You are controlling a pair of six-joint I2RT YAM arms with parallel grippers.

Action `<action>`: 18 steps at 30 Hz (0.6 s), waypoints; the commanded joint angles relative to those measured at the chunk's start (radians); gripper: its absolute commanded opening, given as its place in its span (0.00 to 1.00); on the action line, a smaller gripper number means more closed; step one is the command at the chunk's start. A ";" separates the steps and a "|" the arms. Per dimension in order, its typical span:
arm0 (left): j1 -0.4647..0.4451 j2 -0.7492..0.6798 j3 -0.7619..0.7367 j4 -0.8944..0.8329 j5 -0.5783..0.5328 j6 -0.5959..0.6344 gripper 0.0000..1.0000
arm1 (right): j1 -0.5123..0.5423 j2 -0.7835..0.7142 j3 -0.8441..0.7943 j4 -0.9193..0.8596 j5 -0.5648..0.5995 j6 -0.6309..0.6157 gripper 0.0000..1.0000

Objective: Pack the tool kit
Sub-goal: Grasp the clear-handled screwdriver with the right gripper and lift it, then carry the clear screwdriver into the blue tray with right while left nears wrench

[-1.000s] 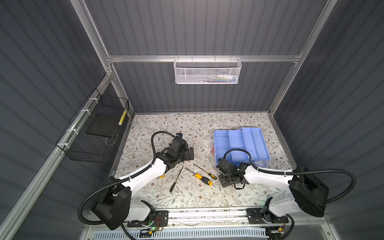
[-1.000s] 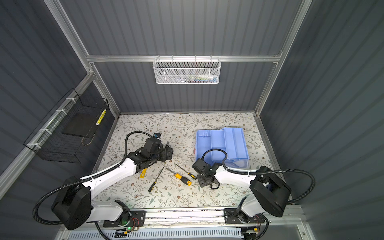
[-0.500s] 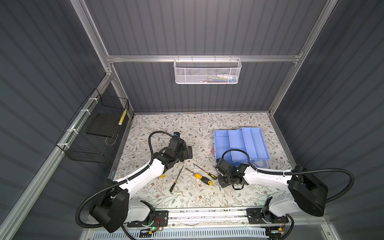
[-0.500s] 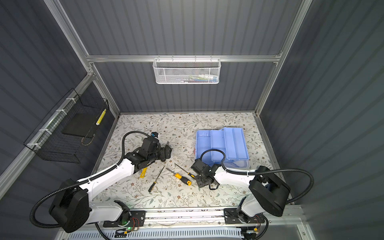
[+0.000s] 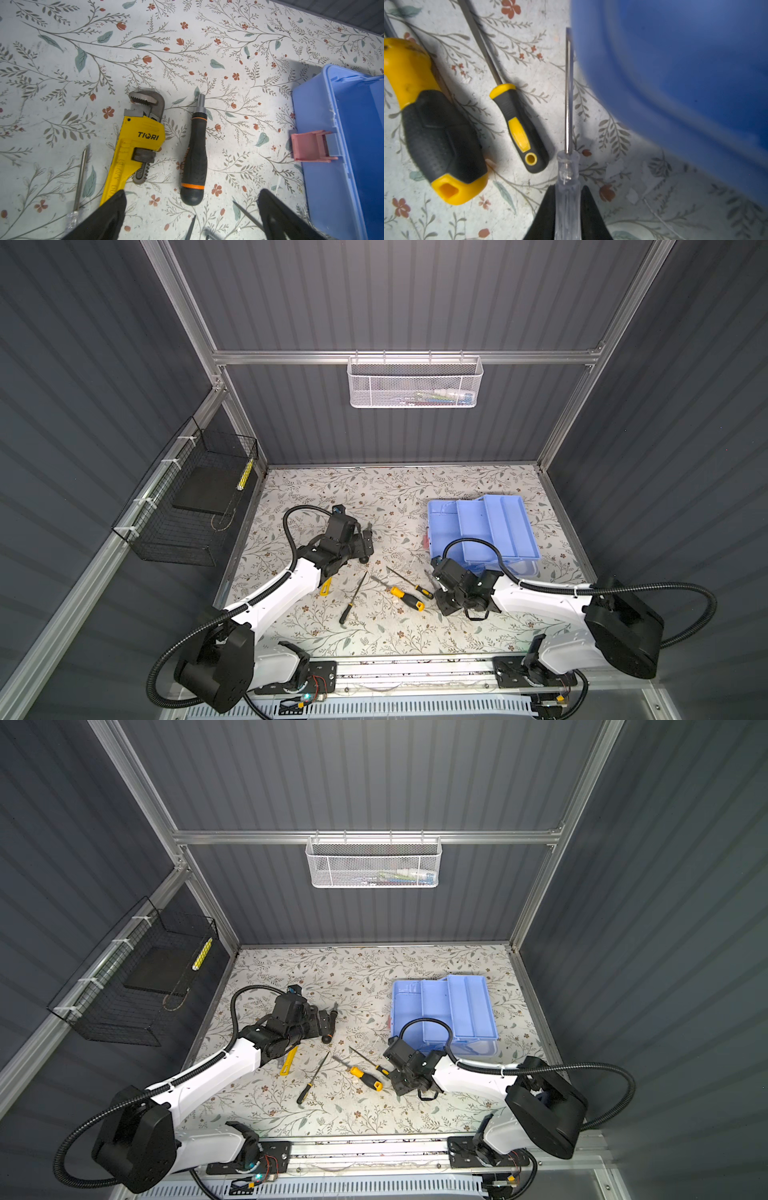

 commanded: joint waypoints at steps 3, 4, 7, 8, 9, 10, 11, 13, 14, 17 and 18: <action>0.005 -0.022 -0.019 -0.075 -0.062 -0.004 1.00 | 0.010 -0.047 0.017 0.020 -0.022 -0.009 0.07; 0.006 -0.029 -0.024 -0.073 -0.068 -0.005 1.00 | 0.013 -0.056 0.023 0.022 -0.022 -0.009 0.07; 0.006 -0.044 -0.033 -0.066 -0.071 -0.005 1.00 | 0.017 -0.090 0.044 0.029 -0.026 -0.009 0.07; 0.006 -0.044 -0.035 -0.069 -0.076 -0.004 1.00 | 0.017 -0.104 0.051 0.031 -0.028 -0.007 0.07; 0.006 -0.043 -0.033 -0.073 -0.084 -0.005 1.00 | 0.017 -0.115 0.057 0.030 -0.027 -0.007 0.07; 0.006 -0.040 -0.033 -0.080 -0.095 -0.009 1.00 | 0.017 -0.132 0.065 0.030 -0.026 -0.009 0.07; 0.008 -0.037 -0.033 -0.086 -0.105 -0.016 1.00 | 0.017 -0.142 0.071 0.031 -0.024 -0.011 0.07; 0.018 -0.032 -0.035 -0.098 -0.113 -0.033 1.00 | 0.017 -0.167 0.089 0.029 -0.023 -0.018 0.07; 0.023 -0.032 -0.038 -0.099 -0.113 -0.041 1.00 | 0.017 -0.175 0.097 0.027 -0.022 -0.020 0.07; 0.050 -0.042 -0.055 -0.105 -0.122 -0.073 1.00 | 0.007 -0.196 0.132 0.010 -0.024 -0.029 0.08; 0.062 -0.047 -0.063 -0.107 -0.123 -0.083 1.00 | -0.002 -0.203 0.144 0.000 -0.023 -0.029 0.07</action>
